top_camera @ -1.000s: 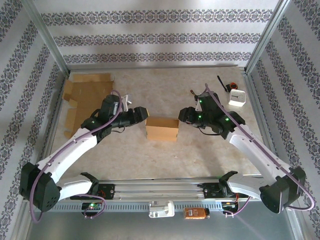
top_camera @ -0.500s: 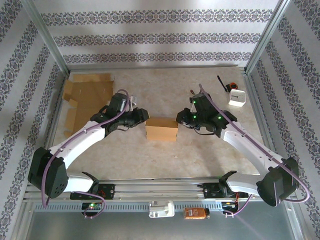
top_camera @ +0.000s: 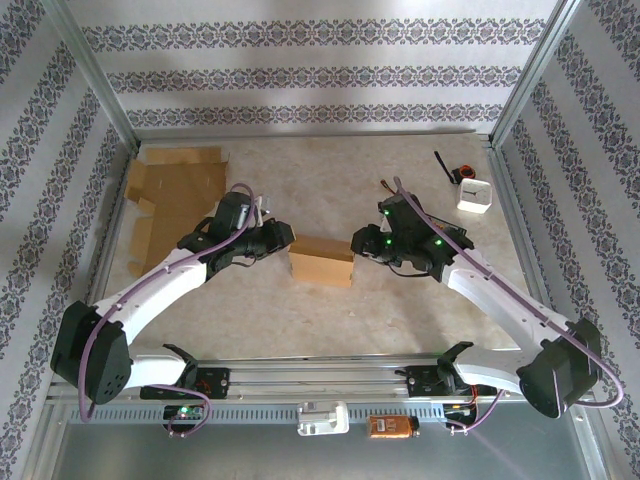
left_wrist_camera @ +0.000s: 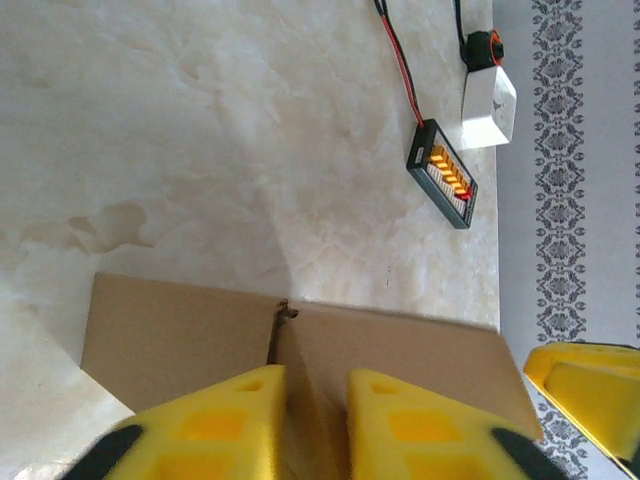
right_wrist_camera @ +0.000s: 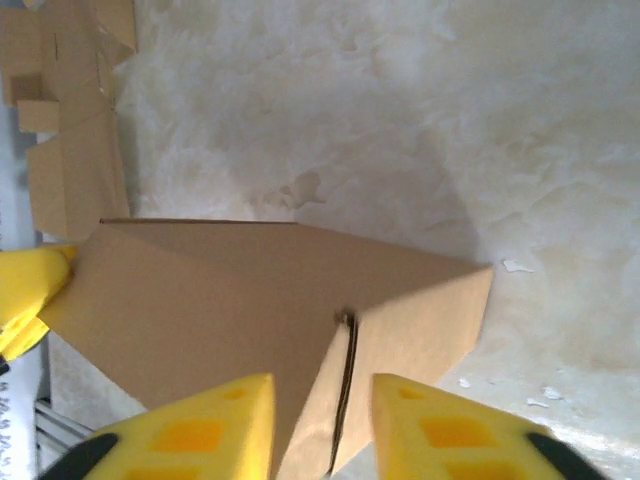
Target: Fold the paper box
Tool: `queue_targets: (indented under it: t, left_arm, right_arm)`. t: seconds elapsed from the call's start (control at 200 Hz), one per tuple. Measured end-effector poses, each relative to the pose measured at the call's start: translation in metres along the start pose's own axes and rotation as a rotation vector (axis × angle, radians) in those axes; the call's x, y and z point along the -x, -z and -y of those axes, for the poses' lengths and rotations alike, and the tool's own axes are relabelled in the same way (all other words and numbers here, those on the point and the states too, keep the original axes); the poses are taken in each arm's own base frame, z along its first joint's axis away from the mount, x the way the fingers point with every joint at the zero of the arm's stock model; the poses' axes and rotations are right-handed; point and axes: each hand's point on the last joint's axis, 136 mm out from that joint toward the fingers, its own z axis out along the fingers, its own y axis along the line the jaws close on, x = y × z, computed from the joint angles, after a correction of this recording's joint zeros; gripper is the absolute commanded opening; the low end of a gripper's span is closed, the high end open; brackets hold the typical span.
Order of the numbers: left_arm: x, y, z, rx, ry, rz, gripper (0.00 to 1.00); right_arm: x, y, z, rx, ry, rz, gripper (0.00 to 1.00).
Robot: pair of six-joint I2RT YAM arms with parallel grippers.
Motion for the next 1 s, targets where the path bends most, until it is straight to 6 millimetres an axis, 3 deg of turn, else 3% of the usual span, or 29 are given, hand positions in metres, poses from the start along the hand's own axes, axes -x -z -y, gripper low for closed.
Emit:
queue_targets:
  t: [0.12,0.29,0.35,0.475,0.55,0.69,0.909,0.999]
  left_arm:
    - [-0.003,0.000,-0.004,0.019,0.005,-0.011,0.50]
    - [-0.005,0.001,-0.009,0.041,-0.004,-0.017,0.58]
    - [-0.005,0.000,-0.010,0.042,-0.007,-0.017,0.56]
    - [-0.007,-0.001,-0.010,0.036,-0.006,-0.027,0.40]
    - [-0.009,-0.002,-0.006,0.018,-0.015,-0.029,0.33]
    - [-0.013,-0.003,-0.008,0.003,-0.024,-0.007,0.26]
    - [-0.015,-0.010,-0.013,-0.019,-0.048,0.066,0.25]
    - [-0.014,-0.011,-0.011,-0.015,-0.058,0.082,0.34]
  right_arm:
    - [0.010,0.012,-0.010,0.015,0.023,0.037,0.53]
    - [0.011,0.013,-0.011,0.010,0.025,0.039,0.52]
    - [0.008,0.010,-0.006,0.001,0.019,0.029,0.47]
    - [-0.006,-0.001,0.010,-0.036,-0.008,-0.010,0.38]
    - [-0.018,-0.008,0.018,-0.053,-0.021,-0.041,0.37]
    - [-0.027,-0.013,0.014,-0.022,-0.022,-0.031,0.33]
    - [-0.021,-0.015,0.017,-0.030,0.018,0.011,0.33]
    - [-0.015,-0.014,0.016,-0.050,0.045,0.020,0.33]
